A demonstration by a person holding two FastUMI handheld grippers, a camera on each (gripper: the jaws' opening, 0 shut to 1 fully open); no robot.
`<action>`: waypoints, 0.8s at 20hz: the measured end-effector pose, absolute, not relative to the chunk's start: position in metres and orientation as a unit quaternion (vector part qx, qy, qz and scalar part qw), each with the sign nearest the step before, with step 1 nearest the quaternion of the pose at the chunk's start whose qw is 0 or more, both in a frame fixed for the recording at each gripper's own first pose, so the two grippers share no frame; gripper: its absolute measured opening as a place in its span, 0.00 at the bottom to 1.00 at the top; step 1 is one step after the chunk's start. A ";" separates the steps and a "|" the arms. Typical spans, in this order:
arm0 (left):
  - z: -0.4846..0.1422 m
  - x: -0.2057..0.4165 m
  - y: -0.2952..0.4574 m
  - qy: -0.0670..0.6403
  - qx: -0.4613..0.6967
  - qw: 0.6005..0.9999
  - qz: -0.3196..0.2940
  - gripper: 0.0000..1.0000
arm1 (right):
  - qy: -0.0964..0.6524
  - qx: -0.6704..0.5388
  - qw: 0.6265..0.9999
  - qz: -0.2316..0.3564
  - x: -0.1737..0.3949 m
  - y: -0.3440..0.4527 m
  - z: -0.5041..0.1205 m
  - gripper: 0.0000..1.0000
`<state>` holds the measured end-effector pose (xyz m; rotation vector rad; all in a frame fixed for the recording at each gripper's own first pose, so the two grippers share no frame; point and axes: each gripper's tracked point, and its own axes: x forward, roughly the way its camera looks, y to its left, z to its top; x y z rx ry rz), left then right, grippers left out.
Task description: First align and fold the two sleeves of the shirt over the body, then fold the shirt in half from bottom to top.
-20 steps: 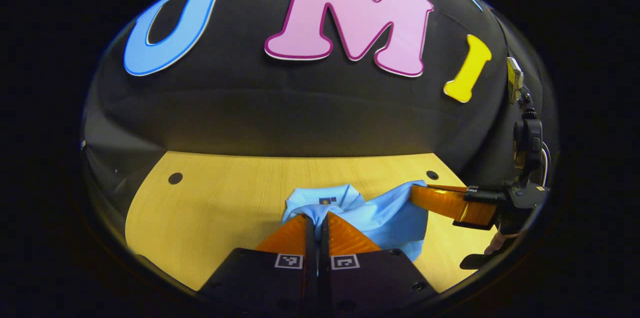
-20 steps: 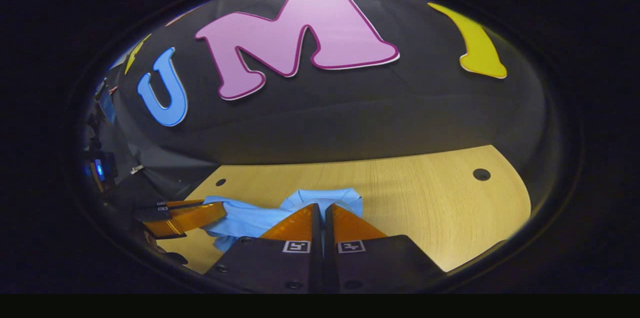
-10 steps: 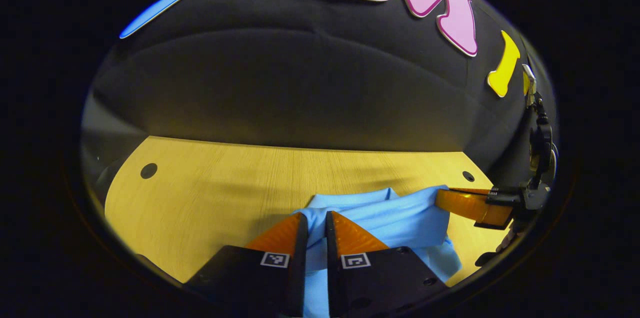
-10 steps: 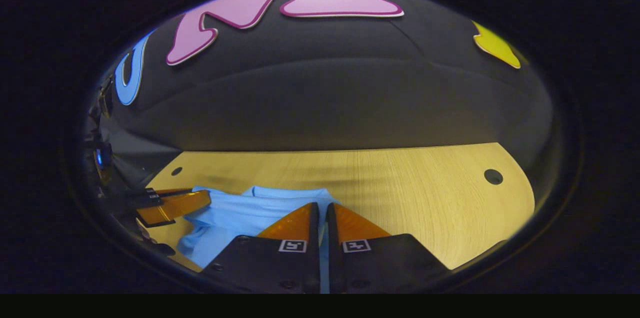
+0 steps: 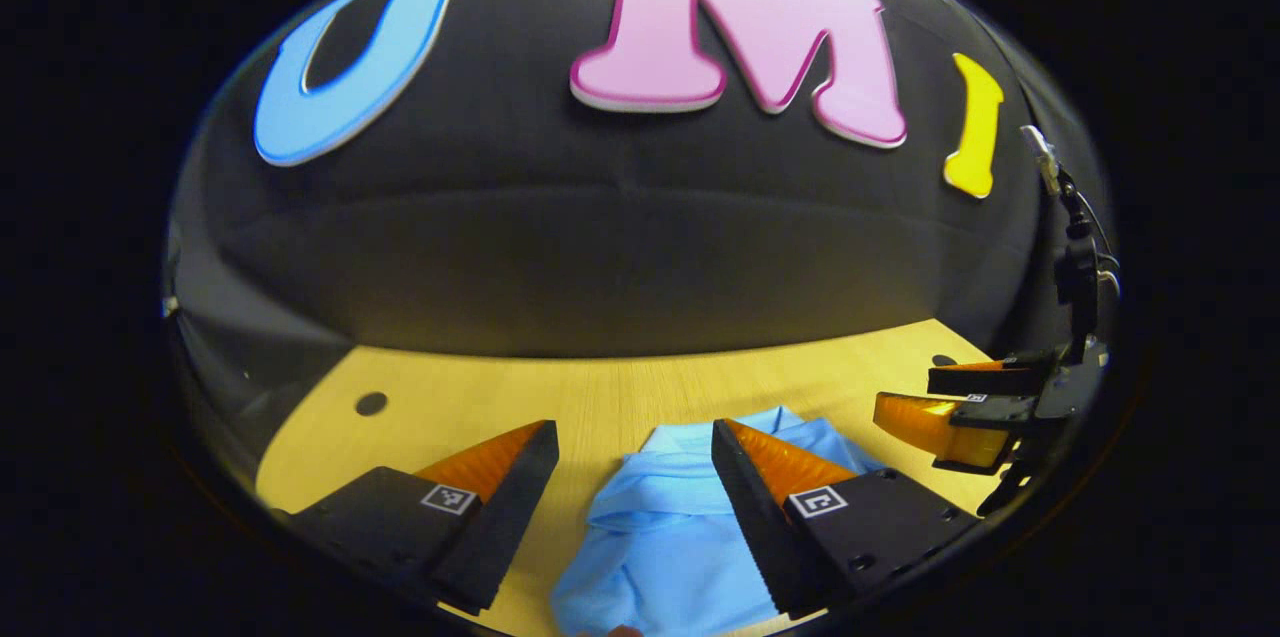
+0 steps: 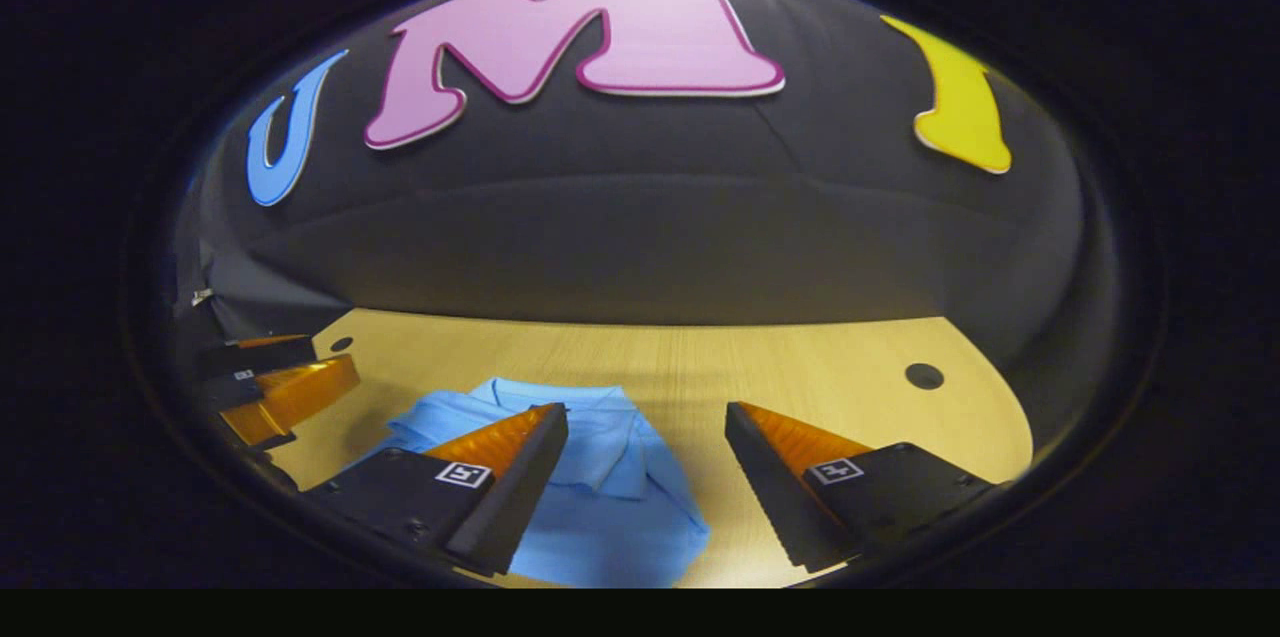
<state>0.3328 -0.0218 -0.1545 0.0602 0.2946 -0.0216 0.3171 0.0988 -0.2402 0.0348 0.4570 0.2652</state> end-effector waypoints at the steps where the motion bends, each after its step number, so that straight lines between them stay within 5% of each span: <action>1: -0.139 0.314 -0.028 0.131 0.034 0.991 -0.013 0.98 | 0.214 0.022 0.968 0.127 0.306 0.094 -0.228 0.98; 9: -0.041 0.174 -0.095 0.069 0.010 0.996 -0.053 0.97 | 0.130 0.008 0.980 0.148 0.210 0.073 -0.126 0.98; 16: 0.017 0.072 -0.090 0.017 0.009 1.000 -0.016 0.97 | 0.091 0.024 0.981 0.168 0.121 0.071 -0.067 0.98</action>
